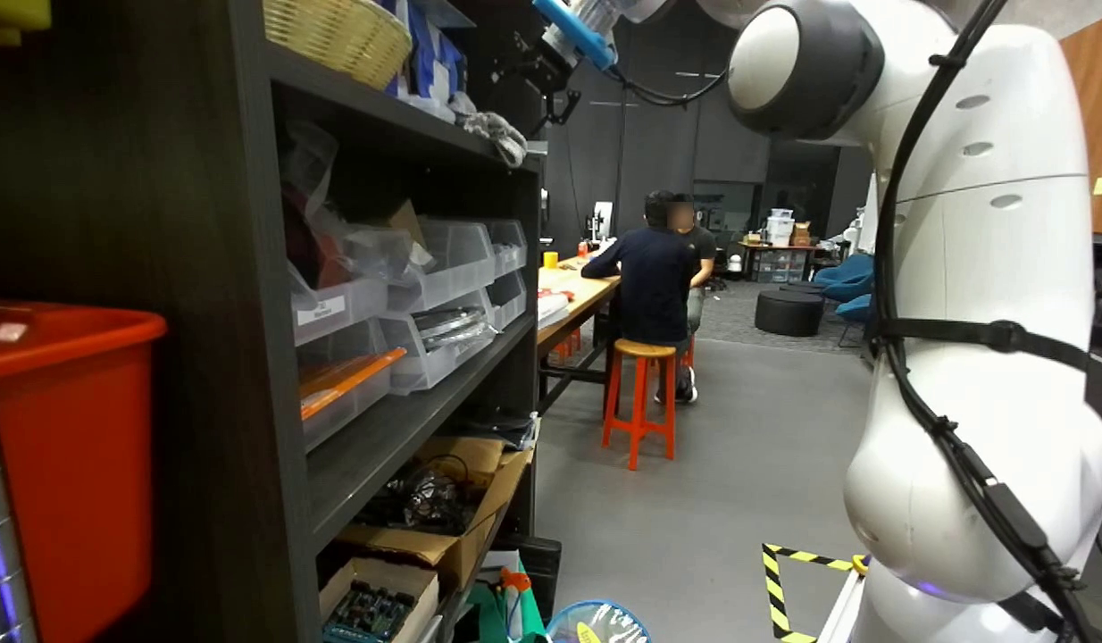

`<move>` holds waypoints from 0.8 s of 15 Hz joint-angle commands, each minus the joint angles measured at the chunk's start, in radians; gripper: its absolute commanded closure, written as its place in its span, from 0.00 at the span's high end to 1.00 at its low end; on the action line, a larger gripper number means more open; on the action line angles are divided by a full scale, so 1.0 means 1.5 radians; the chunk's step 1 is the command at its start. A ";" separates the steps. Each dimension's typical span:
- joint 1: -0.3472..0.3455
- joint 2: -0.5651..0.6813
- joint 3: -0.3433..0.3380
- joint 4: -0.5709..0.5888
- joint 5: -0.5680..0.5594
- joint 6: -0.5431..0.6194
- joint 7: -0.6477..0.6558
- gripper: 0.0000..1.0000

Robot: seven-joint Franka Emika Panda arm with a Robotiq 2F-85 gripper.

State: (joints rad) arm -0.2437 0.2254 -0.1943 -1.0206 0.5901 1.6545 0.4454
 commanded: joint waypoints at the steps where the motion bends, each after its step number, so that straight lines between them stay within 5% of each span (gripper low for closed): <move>1: -0.022 0.043 0.012 0.075 0.011 -0.038 0.036 1.00; 12: -0.057 0.126 0.044 0.176 0.022 -0.093 0.083 1.00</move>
State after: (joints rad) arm -0.2994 0.3723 -0.1537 -0.8391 0.6035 1.5542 0.5308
